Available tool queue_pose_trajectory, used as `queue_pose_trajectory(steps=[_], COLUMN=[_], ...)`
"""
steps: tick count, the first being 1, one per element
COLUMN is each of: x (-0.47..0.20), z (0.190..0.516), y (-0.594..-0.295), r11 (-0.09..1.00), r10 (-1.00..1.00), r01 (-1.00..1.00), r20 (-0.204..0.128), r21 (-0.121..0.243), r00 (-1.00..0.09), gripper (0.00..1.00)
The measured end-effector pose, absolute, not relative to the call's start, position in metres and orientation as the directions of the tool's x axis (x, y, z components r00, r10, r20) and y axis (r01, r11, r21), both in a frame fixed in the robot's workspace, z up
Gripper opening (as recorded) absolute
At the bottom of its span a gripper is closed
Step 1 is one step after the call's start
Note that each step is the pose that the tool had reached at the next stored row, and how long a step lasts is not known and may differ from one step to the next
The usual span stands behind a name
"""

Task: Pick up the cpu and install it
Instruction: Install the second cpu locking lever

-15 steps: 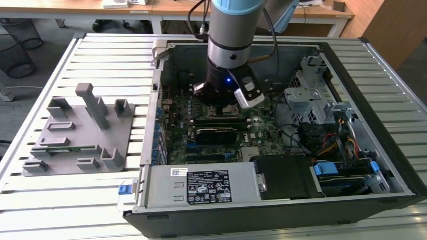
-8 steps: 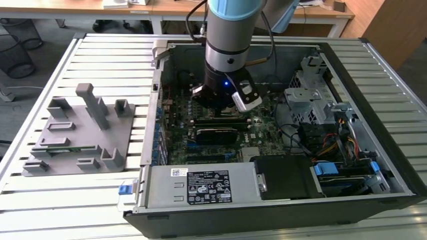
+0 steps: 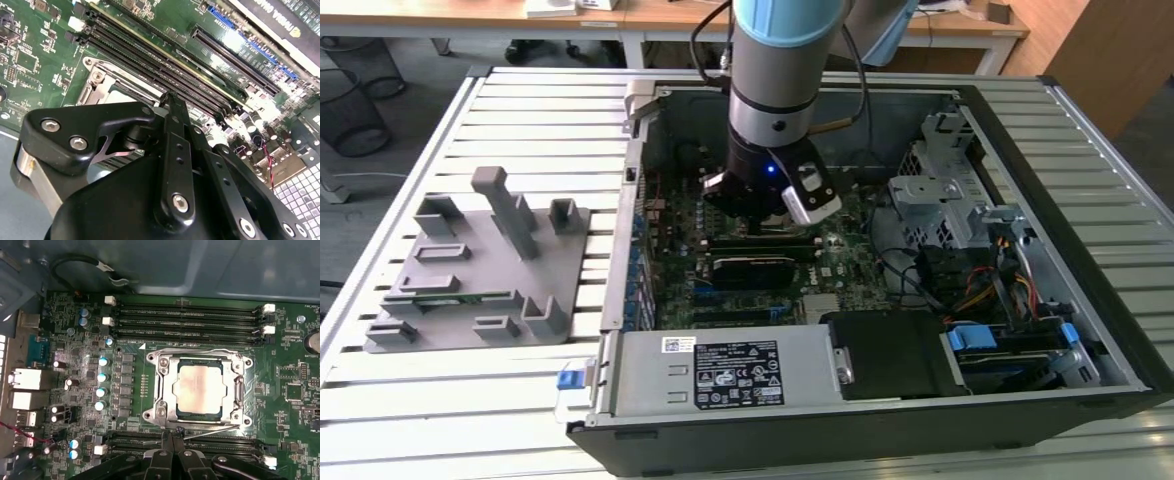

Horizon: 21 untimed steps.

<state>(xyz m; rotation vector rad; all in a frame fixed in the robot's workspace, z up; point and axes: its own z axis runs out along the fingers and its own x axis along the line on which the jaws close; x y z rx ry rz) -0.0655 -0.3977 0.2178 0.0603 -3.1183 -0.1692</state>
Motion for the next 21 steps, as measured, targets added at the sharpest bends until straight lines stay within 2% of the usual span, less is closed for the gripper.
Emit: queue_pose_trajectory(steps=[14, 21], x=[-0.076, -0.082], z=[0.211, 0.209], y=[-0.405, -0.409], r11=[0.992, 0.989], r10=[-0.040, -0.040], r01=[-0.038, -0.038], r20=[0.016, 0.015], r21=[0.118, 0.140], r00=[-0.999, -0.999], gripper=[0.11, 0.11])
